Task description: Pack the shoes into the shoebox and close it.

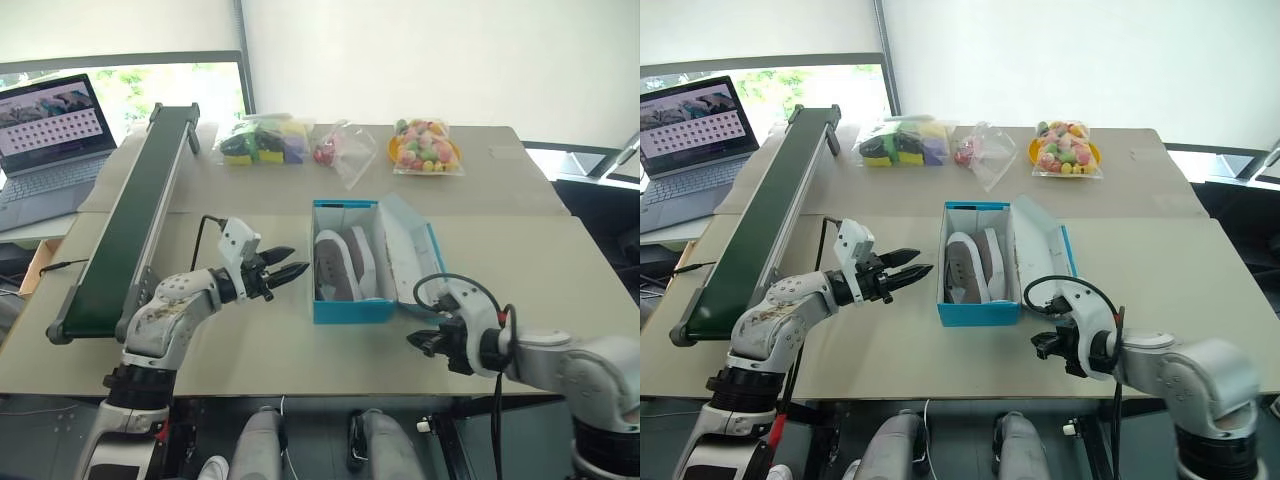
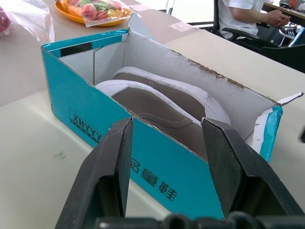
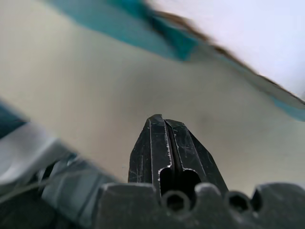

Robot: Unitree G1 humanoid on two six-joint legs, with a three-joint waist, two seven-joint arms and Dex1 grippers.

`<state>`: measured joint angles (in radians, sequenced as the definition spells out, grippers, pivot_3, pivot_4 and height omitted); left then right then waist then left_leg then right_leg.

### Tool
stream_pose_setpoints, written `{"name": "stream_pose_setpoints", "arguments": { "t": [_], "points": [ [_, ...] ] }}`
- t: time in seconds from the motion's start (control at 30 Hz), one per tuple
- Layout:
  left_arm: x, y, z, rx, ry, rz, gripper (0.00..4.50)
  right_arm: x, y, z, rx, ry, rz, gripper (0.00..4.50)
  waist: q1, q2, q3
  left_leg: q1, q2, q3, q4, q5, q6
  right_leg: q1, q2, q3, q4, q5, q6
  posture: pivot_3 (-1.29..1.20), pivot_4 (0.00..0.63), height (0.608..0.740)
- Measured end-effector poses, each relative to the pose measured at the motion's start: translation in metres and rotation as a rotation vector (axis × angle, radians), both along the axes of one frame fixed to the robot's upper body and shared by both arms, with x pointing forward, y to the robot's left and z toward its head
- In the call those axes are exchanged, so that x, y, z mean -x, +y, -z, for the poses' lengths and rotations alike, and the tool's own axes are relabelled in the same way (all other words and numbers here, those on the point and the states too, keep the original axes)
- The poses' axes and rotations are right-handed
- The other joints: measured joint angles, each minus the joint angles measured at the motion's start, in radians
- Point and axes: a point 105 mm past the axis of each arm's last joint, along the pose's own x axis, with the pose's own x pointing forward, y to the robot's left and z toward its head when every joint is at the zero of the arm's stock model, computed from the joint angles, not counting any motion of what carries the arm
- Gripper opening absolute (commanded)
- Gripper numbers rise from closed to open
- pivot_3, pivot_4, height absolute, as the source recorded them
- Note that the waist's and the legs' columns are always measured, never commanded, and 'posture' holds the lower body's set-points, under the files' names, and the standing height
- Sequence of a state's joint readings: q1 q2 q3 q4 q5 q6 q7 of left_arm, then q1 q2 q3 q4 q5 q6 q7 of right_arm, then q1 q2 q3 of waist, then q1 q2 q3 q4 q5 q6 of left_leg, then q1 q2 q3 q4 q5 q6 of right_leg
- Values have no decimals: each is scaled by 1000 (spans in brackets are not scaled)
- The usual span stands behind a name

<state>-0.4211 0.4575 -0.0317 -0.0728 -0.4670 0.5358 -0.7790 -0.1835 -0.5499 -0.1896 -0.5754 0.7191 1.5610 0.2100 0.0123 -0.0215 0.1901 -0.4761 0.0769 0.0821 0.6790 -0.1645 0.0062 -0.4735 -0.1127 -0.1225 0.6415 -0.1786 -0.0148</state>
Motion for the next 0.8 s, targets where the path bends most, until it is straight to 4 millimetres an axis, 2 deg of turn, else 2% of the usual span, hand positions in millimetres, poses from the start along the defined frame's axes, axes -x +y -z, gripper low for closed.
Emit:
{"name": "stream_pose_setpoints", "arguments": {
  "t": [0.1, 0.17, 0.27, 0.37, 0.47, 0.5, 0.63, 0.8],
  "points": [
    [0, 0, 1, -1, 2, 3, 2415, -10, -3, 7, -9, -19, 125, 51, 0, 0, 0, 0, -1, 1, 0, 0, 1, 0, 1, 1, 0, 3, 6, 0, 150, 681],
    [0, -1, 0, -2, 1, 11, 2415, -15, 0, 11, -33, -21, 186, 51, -1, 0, 0, -1, 0, 1, 0, 4, 7, 0, 1, 1, 0, 4, 6, 0, 150, 681],
    [0, -1, 0, -4, 0, 16, 2415, -25, -6, 15, -77, -28, 348, 51, 0, 0, 0, 0, 0, 1, -1, 4, 7, 0, 2, 0, 1, 3, 6, 0, 150, 681],
    [0, 1, 1, -12, -1, 12, 2415, -30, -10, 19, -154, -27, 503, 51, 0, 0, 0, 0, 0, 0, 0, 2, 4, 0, 2, 0, 1, 3, 6, 0, 150, 681],
    [0, 1, 1, -18, -2, 11, 2415, -43, -10, 15, -329, -80, 719, 51, -2, 1, 0, 0, 1, 0, 0, 0, 1, -1, 2, 0, 1, 3, 6, 0, 150, 681],
    [0, 0, 0, -16, -4, 15, 2415, -45, -13, 15, -348, -91, 772, 51, -2, 2, 0, 0, 2, 0, 1, 0, 1, -1, 2, 0, 1, 3, 6, 0, 150, 681],
    [0, 5, 0, -29, -1, 5, 2415, -49, -57, 1, -342, -269, 1025, 51, 0, 2, 0, -1, 0, 1, 1, 0, 1, 0, 1, 1, 1, 2, 3, 0, 150, 681],
    [0, 5, 1, -30, 6, 10, 2415, -59, -73, -15, -504, -432, 1160, 51, -12, 2, -1, 0, 0, 1, 0, 4, 7, 0, 3, 2, 2, 4, 6, 0, 150, 681]
  ]
}}
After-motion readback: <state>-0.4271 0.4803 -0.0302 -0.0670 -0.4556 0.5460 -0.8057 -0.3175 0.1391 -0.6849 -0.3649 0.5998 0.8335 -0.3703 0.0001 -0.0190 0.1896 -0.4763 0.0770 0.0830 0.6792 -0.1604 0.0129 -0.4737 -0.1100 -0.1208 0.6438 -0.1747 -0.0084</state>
